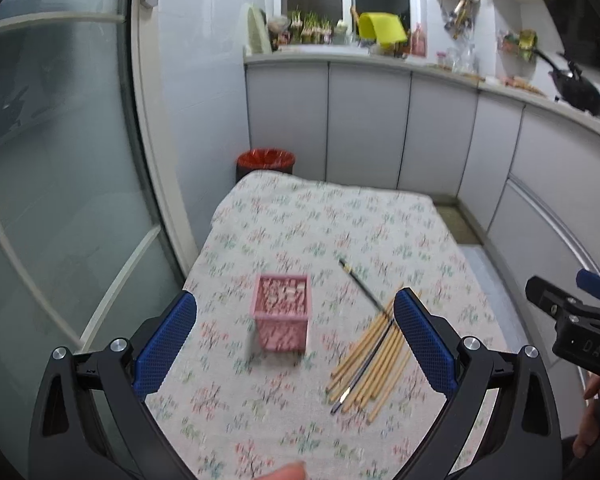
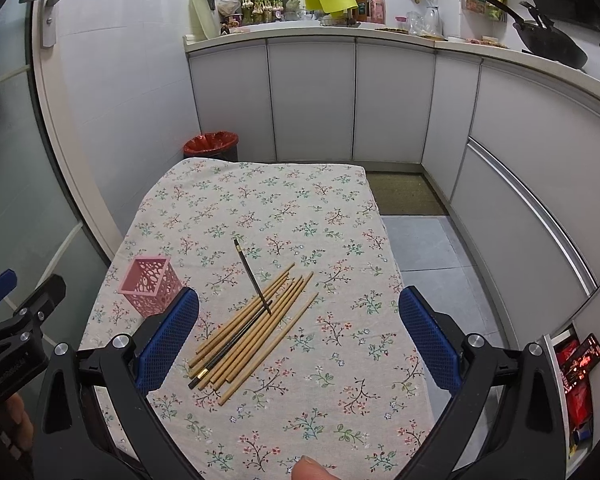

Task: Organize utensils
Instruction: 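Lower the left tool onto the black brush and close on it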

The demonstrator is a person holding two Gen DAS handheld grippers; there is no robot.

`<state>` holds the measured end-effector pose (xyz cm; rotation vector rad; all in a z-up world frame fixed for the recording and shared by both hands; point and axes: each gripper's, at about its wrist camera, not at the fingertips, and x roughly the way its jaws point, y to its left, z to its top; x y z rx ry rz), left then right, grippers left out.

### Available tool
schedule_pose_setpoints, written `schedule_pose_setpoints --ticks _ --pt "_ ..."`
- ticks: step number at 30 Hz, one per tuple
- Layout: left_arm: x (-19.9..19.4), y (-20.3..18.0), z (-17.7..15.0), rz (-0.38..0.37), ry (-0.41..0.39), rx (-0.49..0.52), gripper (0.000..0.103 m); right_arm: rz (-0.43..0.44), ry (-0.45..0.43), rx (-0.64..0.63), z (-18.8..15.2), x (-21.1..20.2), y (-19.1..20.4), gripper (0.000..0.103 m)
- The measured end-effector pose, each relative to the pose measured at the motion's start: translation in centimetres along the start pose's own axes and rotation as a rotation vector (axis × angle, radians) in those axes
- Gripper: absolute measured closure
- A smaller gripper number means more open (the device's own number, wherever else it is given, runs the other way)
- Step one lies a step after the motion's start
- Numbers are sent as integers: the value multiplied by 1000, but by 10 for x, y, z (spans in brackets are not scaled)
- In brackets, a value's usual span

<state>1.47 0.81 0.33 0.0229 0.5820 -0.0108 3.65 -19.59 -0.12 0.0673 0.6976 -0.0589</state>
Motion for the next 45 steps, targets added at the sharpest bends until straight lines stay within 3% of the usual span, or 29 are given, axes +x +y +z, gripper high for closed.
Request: schedule_pose_setpoints --ticks 3,8,13,19,26,28,38,45 --pt "15 -3 11 -14 23 10 7 17 24 -5 11 10 1 7" --pt "56 -13 24 -148 193 -16 7 7 61 4 36 33 -6 7" --pt "90 -48 19 -227 281 51 9 -24 109 50 41 67 -34 7" --pt "151 -92 -6 -309 444 69 28 54 292 92 23 122 -68 10" --pt "231 -118 -43 -370 636 -39 75 127 403 184 19 157 -96 12" --pt "248 -120 -51 -391 680 -92 77 129 418 202 18 163 -103 12" --pt "282 -136 -68 -285 692 -94 81 112 474 281 4 182 -133 12" --pt "292 -136 -72 -255 676 -99 93 82 505 284 -6 193 -136 12"
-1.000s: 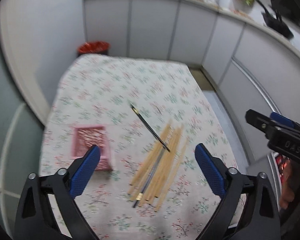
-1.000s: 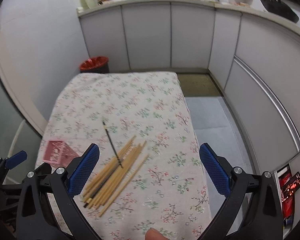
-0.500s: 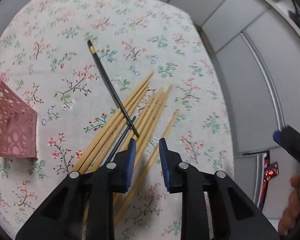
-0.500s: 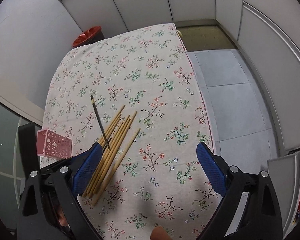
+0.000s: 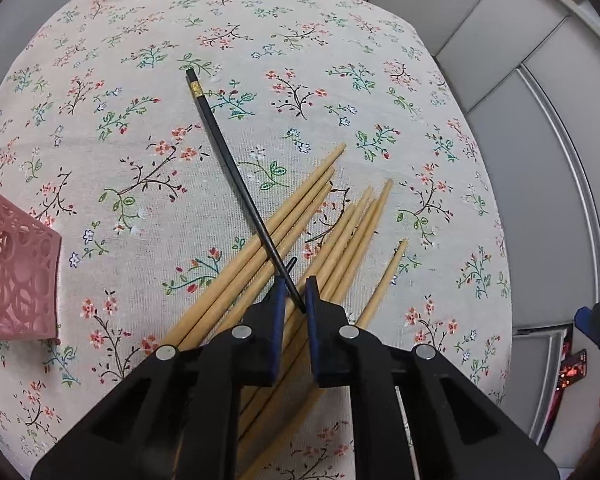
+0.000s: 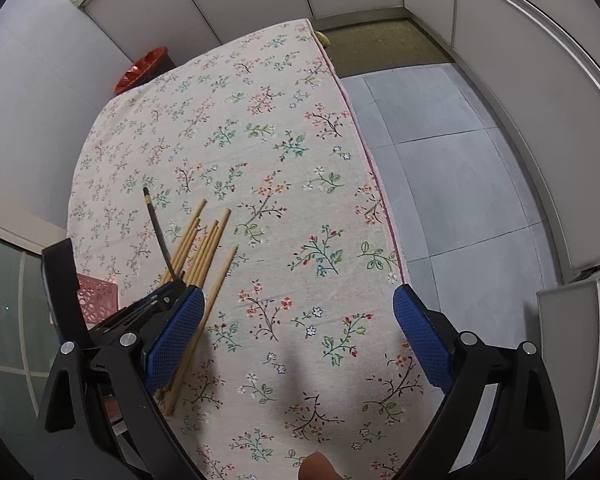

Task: Organize utensils
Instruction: 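Lower the left tool onto the black brush and close on it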

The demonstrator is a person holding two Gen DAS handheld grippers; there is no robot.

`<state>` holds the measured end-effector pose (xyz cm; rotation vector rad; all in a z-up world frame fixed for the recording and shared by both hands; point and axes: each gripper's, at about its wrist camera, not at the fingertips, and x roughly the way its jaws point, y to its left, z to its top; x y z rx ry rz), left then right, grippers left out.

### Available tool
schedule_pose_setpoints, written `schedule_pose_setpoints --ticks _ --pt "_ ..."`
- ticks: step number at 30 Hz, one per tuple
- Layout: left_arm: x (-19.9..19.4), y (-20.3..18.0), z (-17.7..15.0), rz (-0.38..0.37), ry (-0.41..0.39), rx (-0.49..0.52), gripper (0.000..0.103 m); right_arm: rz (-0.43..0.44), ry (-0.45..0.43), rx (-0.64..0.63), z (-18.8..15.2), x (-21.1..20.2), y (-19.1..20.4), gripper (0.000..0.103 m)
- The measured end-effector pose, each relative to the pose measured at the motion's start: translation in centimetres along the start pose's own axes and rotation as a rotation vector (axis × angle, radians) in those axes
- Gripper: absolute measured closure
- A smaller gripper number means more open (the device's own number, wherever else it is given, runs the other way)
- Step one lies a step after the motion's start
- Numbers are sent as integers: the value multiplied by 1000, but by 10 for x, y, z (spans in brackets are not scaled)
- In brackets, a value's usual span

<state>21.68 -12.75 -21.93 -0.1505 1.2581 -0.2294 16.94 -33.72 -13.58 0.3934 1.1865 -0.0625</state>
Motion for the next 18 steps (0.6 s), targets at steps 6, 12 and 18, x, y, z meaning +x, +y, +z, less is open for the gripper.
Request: schedule_pose_setpoints --ticks 6,12,18 --pt "-18 6 3 -3 -44 0 99 -37 14 -21 -3 8 4 12" --pt "-64 5 -5 27 -168 94 99 -48 25 -31 -5 17 13 12" --pt "-114 11 -18 62 -314 171 100 -55 47 -49 -5 28 30 12"
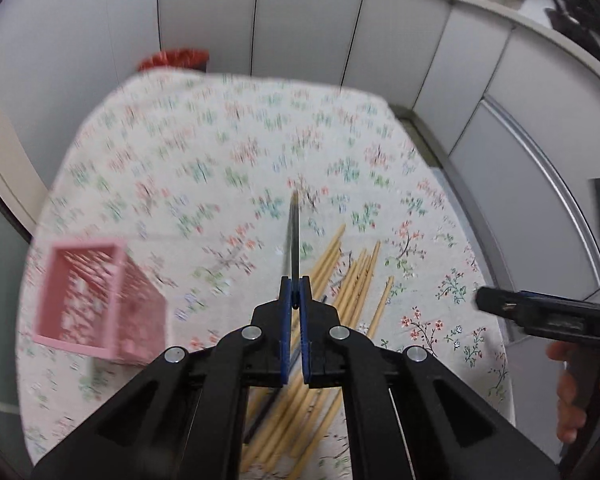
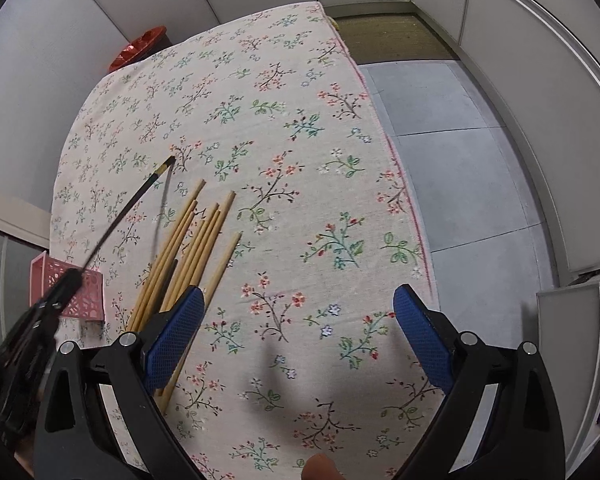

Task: Organize utensils
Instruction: 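Lower the left tool onto the black brush and close on it, then lift the brush with the left tool while the right tool grasps a chopstick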

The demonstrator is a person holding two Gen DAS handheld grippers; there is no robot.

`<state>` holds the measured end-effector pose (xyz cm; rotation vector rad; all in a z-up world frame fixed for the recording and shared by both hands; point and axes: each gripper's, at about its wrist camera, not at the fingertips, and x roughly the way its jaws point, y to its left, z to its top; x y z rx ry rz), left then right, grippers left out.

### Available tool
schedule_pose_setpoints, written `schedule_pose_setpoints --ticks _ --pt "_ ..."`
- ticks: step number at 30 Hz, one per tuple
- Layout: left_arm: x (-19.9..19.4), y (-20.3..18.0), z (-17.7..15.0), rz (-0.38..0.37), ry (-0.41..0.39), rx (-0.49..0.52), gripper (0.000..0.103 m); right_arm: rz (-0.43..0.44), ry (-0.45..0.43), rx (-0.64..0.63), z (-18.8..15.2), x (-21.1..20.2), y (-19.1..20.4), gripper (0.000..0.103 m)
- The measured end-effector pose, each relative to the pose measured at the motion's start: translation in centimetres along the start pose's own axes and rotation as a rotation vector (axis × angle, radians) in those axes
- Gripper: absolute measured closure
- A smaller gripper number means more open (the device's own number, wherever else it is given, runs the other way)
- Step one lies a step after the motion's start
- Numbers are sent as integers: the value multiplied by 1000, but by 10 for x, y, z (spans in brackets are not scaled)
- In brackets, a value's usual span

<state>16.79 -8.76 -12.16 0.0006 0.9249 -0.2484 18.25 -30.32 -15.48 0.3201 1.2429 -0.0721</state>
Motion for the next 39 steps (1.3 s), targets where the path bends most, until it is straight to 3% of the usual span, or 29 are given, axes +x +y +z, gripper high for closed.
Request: schedule_pose_setpoints --ticks 9,18,23,26,33,39 --pt "-55 15 4 6 -167 22 100 59 88 44 4 40 24 46" --pt "-88 36 11 2 -270 -7 100 37 122 53 10 78 49 62" --pt "-95 42 11 -3 -286 -19 100 -74 71 -4 8 84 70 67" --pt "-98 45 12 -8 -288 -23 100 -129 51 -39 7 85 79 86" --pt "-103 51 11 -26 -284 -42 100 -60 51 -20 8 81 76 98" --pt "-135 57 10 -53 -348 -40 100 4 -76 -44 2 29 87 99"
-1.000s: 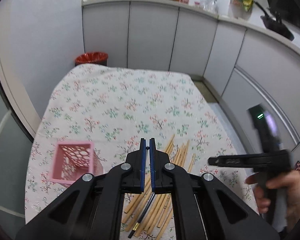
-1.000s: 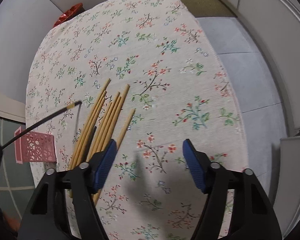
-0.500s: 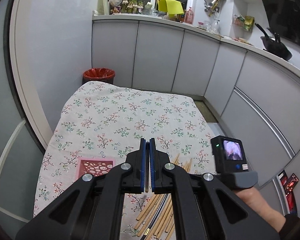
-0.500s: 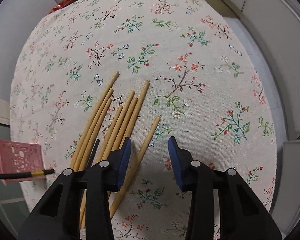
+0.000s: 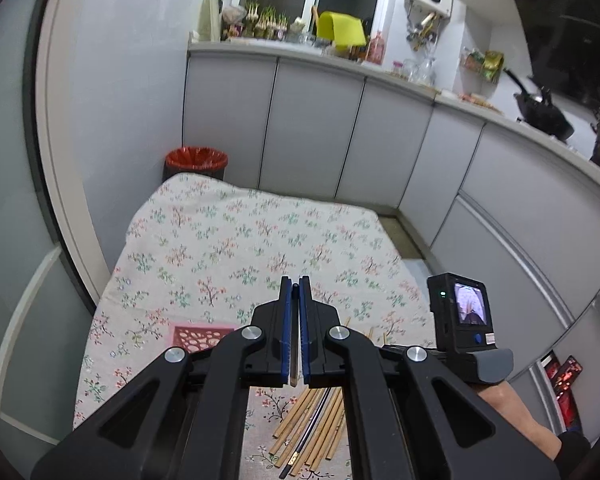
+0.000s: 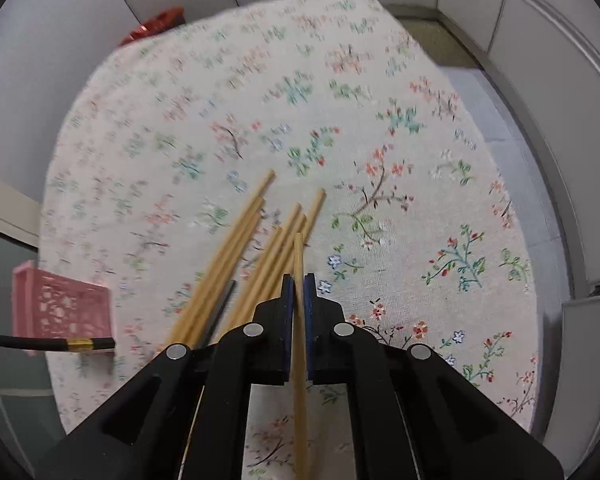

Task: Organize utensils
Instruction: 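Lift the brush with the left tool while the right tool grasps a chopstick, then carry the brush and chopstick over the pink holder and drop them in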

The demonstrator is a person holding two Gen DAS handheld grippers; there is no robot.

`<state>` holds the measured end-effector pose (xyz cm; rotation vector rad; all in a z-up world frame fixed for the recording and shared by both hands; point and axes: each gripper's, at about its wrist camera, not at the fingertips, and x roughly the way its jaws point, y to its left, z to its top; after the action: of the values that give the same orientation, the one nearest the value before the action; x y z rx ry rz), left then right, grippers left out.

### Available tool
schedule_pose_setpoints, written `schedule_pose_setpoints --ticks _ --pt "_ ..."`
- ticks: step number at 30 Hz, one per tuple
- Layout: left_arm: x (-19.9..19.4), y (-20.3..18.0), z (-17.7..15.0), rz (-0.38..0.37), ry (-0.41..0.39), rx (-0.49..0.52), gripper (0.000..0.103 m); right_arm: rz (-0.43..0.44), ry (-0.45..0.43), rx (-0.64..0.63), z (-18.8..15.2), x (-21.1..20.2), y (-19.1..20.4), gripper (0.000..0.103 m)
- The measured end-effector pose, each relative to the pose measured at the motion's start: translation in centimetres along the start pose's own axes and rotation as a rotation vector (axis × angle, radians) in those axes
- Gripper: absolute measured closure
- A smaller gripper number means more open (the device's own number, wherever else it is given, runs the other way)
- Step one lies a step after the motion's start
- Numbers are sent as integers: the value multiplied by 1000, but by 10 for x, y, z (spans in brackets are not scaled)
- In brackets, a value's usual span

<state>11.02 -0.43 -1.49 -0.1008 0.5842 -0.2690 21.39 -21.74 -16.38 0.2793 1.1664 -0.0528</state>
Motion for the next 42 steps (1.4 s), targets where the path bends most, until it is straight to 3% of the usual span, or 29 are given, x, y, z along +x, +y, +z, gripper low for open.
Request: schedule_pose_setpoints --ticks 11,17,21,28,34,40,41,42 --pt "-72 13 21 5 -197 3 100 107 -279 -128 -24 -116 35 99" --pt "-84 24 32 67 -251 -3 100 167 -385 -170 -31 -156 58 99" --pt "-71 34 33 96 -194 -3 99 197 -418 -175 -31 -170 67 99" --pt "-7 57 24 179 -19 -29 99 210 -402 -163 -26 -162 70 99" --pt "36 77 14 178 124 -93 99 220 -410 -162 -27 -163 72 99" --pt "48 86 12 168 120 -132 97 234 -420 -158 -28 -167 70 99" --pt "48 87 12 167 115 -138 86 237 -422 -157 -28 -168 69 99" --pt "47 87 14 169 110 -143 62 240 -424 -157 -29 -168 69 99"
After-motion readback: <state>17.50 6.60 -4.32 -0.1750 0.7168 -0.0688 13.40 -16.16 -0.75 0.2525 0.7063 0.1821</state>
